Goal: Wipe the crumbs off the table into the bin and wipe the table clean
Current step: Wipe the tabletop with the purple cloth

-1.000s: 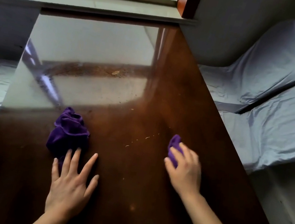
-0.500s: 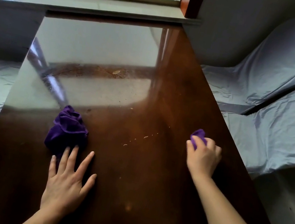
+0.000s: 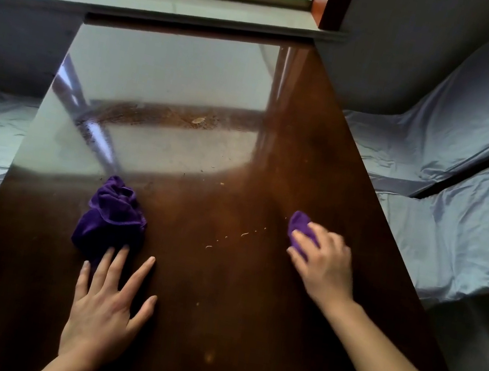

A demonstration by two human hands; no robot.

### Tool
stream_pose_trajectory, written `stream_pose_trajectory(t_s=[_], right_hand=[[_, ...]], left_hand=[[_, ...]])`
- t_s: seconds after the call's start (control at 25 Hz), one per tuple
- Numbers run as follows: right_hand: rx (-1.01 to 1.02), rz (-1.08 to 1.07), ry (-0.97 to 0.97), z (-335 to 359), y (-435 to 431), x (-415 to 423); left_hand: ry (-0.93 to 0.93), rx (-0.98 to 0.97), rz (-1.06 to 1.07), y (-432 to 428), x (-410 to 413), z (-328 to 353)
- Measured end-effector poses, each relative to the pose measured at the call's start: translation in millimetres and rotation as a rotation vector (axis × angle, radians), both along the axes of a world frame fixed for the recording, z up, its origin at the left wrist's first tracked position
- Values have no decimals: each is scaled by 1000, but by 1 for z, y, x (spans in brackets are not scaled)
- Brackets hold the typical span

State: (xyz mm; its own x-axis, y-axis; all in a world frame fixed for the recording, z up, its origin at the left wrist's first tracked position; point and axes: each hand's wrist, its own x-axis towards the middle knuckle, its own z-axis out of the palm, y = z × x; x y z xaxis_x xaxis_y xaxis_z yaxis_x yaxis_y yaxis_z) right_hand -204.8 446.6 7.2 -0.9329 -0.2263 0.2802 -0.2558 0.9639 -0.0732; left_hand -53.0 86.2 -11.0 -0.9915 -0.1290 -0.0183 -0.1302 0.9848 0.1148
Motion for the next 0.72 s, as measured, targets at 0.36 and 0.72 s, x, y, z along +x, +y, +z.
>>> stream_pose_trajectory(t_s=[0.36,0.72], right_hand=[[-230,112,-75,5,-53,-12],[-175,66,-57,5,-37,-10]], left_hand=[[-4,-14,-16,-1,0,0],[-9,-7,-16,-2,-1,0]])
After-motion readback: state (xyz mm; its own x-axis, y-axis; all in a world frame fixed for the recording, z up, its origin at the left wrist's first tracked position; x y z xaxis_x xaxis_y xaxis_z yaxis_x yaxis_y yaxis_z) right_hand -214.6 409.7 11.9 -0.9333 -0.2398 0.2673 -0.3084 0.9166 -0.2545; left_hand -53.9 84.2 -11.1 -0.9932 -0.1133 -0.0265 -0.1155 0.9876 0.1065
